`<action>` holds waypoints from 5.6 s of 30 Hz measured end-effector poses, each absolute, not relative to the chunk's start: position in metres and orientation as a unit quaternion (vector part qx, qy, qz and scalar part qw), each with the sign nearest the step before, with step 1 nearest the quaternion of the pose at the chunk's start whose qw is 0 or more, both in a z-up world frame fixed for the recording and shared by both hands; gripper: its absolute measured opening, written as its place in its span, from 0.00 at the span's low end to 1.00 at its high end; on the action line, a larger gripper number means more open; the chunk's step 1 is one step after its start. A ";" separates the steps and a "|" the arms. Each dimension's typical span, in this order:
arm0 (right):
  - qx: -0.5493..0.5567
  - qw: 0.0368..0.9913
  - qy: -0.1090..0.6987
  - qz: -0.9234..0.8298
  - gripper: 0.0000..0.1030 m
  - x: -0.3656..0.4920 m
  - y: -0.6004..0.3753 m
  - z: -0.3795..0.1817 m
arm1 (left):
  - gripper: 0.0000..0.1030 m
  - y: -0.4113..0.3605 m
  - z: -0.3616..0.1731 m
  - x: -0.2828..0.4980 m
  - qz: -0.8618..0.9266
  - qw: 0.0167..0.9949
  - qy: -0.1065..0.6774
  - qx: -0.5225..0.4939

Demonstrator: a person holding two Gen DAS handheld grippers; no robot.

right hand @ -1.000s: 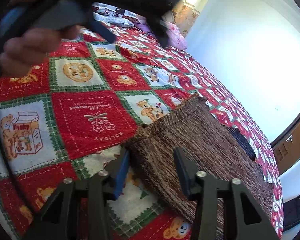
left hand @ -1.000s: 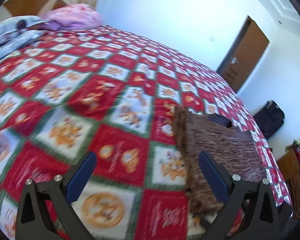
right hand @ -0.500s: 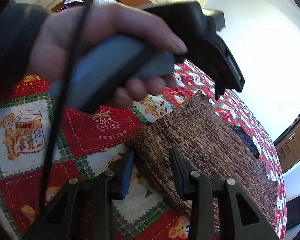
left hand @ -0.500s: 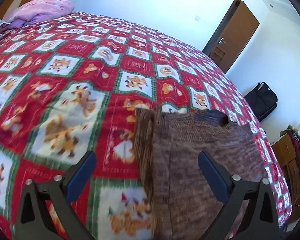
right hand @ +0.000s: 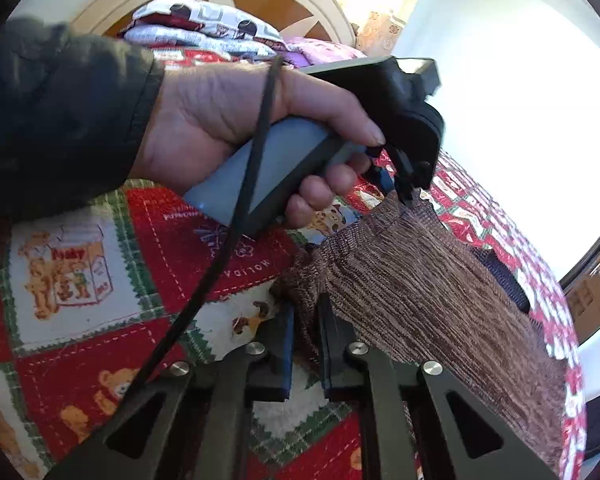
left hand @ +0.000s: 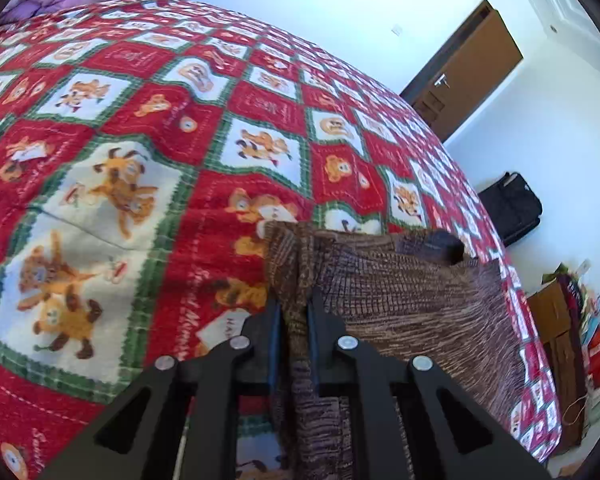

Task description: Fold small clothes

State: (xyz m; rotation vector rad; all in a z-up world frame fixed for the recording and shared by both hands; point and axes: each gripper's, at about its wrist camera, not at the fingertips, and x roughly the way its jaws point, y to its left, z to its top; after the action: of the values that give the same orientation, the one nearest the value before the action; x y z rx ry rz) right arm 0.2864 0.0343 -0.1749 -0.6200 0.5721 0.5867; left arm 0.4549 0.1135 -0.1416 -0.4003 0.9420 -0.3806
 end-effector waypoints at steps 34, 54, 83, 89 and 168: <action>-0.102 0.945 0.221 0.221 0.05 0.289 -0.111 -0.099 | 0.10 0.040 -0.052 0.449 -0.210 0.875 0.392 -0.194; -0.022 0.961 0.236 0.144 0.04 0.287 -0.220 -0.097 | 0.10 -0.092 -0.029 0.458 -0.270 0.866 0.398 -0.137; 0.123 0.924 0.354 0.072 0.04 0.299 -0.323 -0.153 | 0.10 -0.239 -0.080 0.469 -0.283 0.835 0.471 -0.026; 0.133 0.921 0.360 0.067 0.04 0.296 -0.328 -0.159 | 0.10 -0.249 -0.088 0.468 -0.283 0.831 0.478 -0.017; 0.138 0.881 0.442 0.097 0.13 0.476 -0.329 -0.155 | 0.94 -0.131 -0.133 0.336 -0.215 0.881 0.421 -0.007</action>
State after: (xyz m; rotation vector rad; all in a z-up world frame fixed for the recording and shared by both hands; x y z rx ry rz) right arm 0.4761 -0.3286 -0.1546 0.2868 0.9199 0.2012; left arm 0.3355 -0.1312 -0.1332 -0.0143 0.8781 -0.4477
